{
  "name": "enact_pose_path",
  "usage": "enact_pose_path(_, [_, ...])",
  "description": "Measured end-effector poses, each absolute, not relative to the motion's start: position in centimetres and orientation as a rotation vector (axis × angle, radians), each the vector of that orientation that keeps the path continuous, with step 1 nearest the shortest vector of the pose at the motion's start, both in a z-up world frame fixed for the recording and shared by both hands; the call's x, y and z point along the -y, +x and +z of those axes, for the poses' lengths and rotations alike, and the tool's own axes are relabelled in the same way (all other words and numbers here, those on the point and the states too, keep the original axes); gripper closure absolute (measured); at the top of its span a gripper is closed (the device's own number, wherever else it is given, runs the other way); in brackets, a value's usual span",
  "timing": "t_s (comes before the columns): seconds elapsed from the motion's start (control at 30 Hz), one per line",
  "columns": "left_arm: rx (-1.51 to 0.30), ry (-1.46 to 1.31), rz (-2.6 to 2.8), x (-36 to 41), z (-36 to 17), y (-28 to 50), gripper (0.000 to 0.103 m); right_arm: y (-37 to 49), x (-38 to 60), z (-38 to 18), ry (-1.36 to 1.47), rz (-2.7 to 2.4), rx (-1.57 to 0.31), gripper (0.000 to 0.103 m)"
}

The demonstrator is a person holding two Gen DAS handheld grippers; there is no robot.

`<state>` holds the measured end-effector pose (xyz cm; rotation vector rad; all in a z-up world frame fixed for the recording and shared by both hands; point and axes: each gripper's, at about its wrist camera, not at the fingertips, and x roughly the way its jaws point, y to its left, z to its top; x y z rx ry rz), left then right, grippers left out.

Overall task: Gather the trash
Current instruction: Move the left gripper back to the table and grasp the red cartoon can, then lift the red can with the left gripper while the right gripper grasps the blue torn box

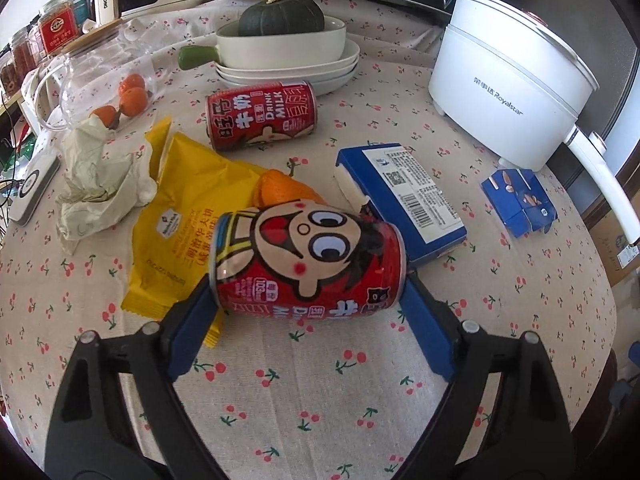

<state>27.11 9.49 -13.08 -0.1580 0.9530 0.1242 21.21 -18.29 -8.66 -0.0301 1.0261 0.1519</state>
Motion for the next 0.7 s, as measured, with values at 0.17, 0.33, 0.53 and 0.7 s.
enact_pose_path(0.17, [-0.954,-0.180,0.078,-10.1,-12.5,26.3,0.015,25.8,17.1,-9.2,-0.058,0.211,-0.965,0.007])
enact_pose_path(0.33, [-0.977,-0.237,0.053,-11.6,-11.7,25.0,0.015,30.6,15.4,-9.9,-0.069,0.271,-0.890,0.000])
enact_pose_path(0.53, [-0.958,-0.269,0.035,-13.3,-10.6,24.0,0.015,34.5,13.3,-10.9,-0.126,0.325,-0.851,0.000])
enact_pose_path(0.7, [-0.975,-0.276,0.035,-13.9,-11.0,24.1,0.015,37.0,11.8,-12.4,-0.153,0.355,-0.867,0.000])
